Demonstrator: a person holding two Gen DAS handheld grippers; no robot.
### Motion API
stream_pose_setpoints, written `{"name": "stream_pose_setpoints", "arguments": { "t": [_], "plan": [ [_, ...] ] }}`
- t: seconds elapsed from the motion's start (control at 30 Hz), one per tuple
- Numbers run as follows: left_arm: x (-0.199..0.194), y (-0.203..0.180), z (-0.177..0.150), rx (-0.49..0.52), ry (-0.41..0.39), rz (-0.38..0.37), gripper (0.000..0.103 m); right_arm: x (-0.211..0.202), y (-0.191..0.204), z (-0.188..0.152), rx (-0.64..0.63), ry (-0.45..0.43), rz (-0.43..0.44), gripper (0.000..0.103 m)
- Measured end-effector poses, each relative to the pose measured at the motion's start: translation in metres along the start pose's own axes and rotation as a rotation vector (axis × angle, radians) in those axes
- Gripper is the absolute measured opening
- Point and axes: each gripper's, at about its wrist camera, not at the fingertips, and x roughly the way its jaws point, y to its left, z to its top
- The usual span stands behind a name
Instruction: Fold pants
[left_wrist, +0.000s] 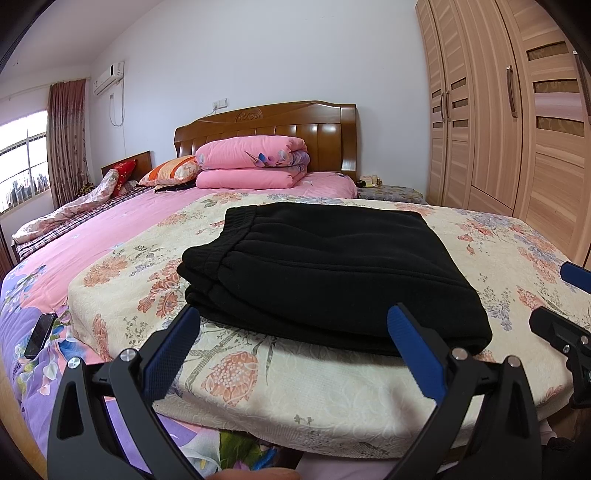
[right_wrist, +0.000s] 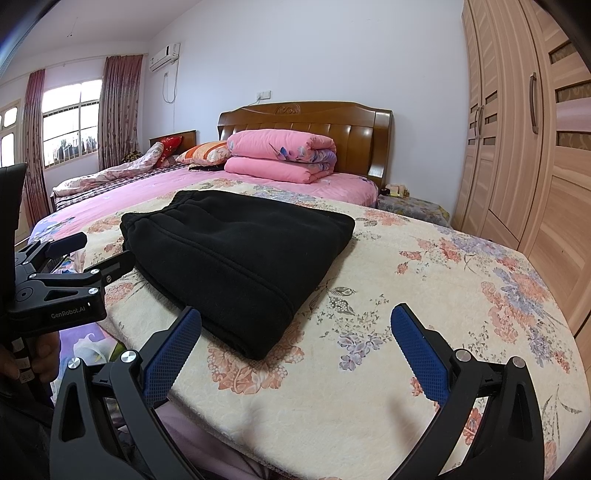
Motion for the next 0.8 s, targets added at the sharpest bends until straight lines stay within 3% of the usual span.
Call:
{"name": "stream_pose_setpoints", "arguments": {
  "t": [0.8],
  "plan": [
    [0.0041,-0.0024,-0.0009,-0.008,0.015,0.023,0.102,0.0007,0.0018,-0.0022,0.002,0.003,0.001,0.099]
  ]
}}
